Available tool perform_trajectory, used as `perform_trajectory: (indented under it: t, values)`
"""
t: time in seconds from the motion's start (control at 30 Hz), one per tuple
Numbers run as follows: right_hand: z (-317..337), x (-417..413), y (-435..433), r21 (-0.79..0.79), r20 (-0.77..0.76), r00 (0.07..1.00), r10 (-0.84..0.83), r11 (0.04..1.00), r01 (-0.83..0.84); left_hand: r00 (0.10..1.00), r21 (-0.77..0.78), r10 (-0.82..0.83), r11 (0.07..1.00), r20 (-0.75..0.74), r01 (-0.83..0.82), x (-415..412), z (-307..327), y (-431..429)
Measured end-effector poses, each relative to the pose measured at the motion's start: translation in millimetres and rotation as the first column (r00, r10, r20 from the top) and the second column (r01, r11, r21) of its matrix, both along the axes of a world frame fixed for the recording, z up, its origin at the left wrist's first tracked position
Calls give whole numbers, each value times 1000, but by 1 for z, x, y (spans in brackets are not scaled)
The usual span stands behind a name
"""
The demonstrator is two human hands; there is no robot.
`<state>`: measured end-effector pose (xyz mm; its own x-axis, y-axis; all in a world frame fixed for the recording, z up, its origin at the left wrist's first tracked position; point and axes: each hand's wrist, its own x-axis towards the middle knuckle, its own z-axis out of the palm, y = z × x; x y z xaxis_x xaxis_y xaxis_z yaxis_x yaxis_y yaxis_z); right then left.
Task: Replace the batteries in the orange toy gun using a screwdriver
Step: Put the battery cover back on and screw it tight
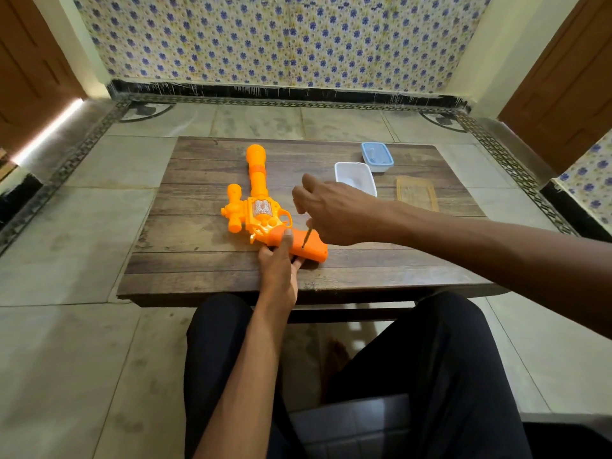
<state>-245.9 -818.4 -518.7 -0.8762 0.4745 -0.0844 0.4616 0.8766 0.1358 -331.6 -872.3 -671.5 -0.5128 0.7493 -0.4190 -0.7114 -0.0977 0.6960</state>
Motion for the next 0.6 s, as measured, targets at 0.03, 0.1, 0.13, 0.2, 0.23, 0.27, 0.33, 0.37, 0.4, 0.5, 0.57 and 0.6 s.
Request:
perform_trajectory:
  t: [0.03, 0.1, 0.13, 0.2, 0.23, 0.27, 0.33, 0.37, 0.4, 0.5, 0.57, 0.6]
  values:
    - [1, 2, 0, -27, -1, 999, 39, 999, -39, 1000, 2, 0, 1000, 0, 0, 0, 1, 0]
    - [2, 3, -1, -45, -25, 997, 72, 996, -73, 1000, 12, -4, 1000, -2, 4, 1, 1, 0]
    - [1, 2, -2, -43, -43, 997, 60, 997, -62, 1000, 15, -6, 1000, -4, 6, 1, 1, -1]
    - [-4, -2, -5, -17, -95, 995, -9, 1000, 7, 1000, 12, -10, 1000, -16, 11, 0, 2, -2]
    - [-7, -4, -5, 18, -121, 991, -59, 998, 61, 1000, 12, -13, 1000, -21, 14, 0, 2, -2]
    - [-9, -6, -5, 61, -134, 986, -102, 992, 111, 1000, 16, -15, 1000, -18, 15, 0, 2, -3]
    - [-8, -8, -3, 138, -106, 985, -134, 979, 148, 1000, 21, -13, 1000, -7, 13, 0, 2, -2]
    - [-6, -8, -1, 140, -71, 990, -123, 981, 132, 1000, 21, -9, 1000, -1, 9, -1, 2, -2]
    - [-2, -6, 0, 112, -34, 994, -101, 988, 104, 1000, 22, -8, 1000, 2, 8, -1, 2, -3]
    - [7, -2, 4, -70, 4, 1000, -28, 997, 28, 1000, 18, -11, 1000, 2, 11, 0, 2, -2]
    - [6, -2, 3, -159, -71, 997, -25, 987, 13, 1000, 19, -8, 1000, 2, 8, 0, 2, -2]
    - [2, -4, 2, -158, -113, 993, -42, 987, 24, 1000, 18, -3, 1000, 2, 3, 0, 2, -2]
